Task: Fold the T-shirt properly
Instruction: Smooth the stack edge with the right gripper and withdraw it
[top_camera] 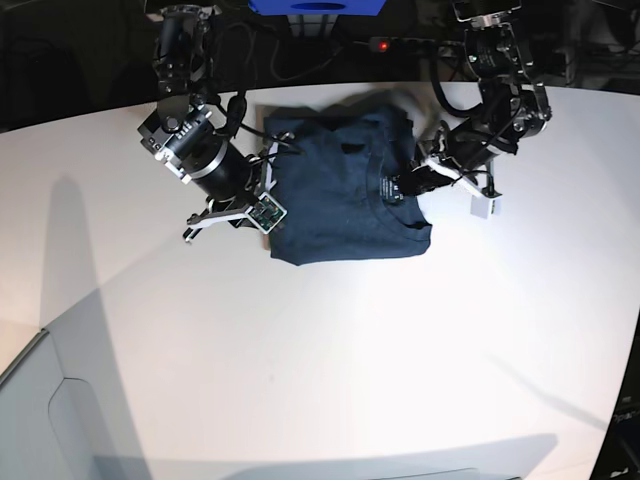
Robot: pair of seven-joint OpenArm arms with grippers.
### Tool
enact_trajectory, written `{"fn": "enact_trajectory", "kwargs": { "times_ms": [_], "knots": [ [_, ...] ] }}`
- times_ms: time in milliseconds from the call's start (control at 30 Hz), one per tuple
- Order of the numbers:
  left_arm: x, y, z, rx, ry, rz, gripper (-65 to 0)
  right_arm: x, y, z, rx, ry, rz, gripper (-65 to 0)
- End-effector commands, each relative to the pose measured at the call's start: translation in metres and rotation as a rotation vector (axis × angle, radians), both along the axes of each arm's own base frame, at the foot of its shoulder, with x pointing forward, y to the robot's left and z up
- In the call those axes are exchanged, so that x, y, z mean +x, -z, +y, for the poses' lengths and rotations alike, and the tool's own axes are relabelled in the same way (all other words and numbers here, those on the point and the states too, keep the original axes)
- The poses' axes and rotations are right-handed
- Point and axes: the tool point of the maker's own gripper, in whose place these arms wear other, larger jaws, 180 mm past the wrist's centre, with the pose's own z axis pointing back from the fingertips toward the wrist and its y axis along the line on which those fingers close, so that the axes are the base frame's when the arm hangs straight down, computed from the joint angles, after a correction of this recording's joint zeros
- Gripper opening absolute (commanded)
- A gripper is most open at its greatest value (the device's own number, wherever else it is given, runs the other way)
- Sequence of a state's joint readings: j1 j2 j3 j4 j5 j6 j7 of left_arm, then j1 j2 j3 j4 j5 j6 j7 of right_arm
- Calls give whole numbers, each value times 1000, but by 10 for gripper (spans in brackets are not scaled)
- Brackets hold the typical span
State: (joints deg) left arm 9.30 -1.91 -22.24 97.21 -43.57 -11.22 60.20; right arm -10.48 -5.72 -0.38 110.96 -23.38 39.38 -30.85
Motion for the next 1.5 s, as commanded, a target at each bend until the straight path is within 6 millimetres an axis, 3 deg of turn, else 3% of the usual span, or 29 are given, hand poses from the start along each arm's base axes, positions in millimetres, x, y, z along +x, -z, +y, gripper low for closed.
{"fn": "enact_trajectory", "kwargs": {
  "times_ms": [0,100,167,333,500,633,833,1033,1300,1467],
  "knots": [
    [8,-16,-2,0,11,-56,-409,0,-11,4,24,-14,-31,-649],
    [9,-26,1,21,12,-85,-337,-6,-9,3,18,-14,-25,-649],
    [2,-31,4,36,15,-96,-333,-6,-12,0,11,-10,-34,-649],
    [-27,-57,13,99,-3,-138,-330,-7,-22,-29,-55,25,-75,-649],
    [-57,-40,11,105,8,-53,-329,-2,-23,-51,-82,78,-82,-649],
    [-71,-25,6,86,16,4,-328,-2,-23,-50,-77,81,-82,-649],
    [-76,-9,0,40,-3,54,-328,-5,-21,-44,-50,91,-68,-649],
    [-68,8,-2,-4,-27,90,-328,-6,-19,-45,-51,93,-62,-649],
    [-67,9,-9,-15,-4,87,-336,-15,-12,-45,-55,91,-34,-649],
    [-67,10,-19,-25,29,89,-436,-15,-12,-46,-56,90,-34,-649]
  ]
}}
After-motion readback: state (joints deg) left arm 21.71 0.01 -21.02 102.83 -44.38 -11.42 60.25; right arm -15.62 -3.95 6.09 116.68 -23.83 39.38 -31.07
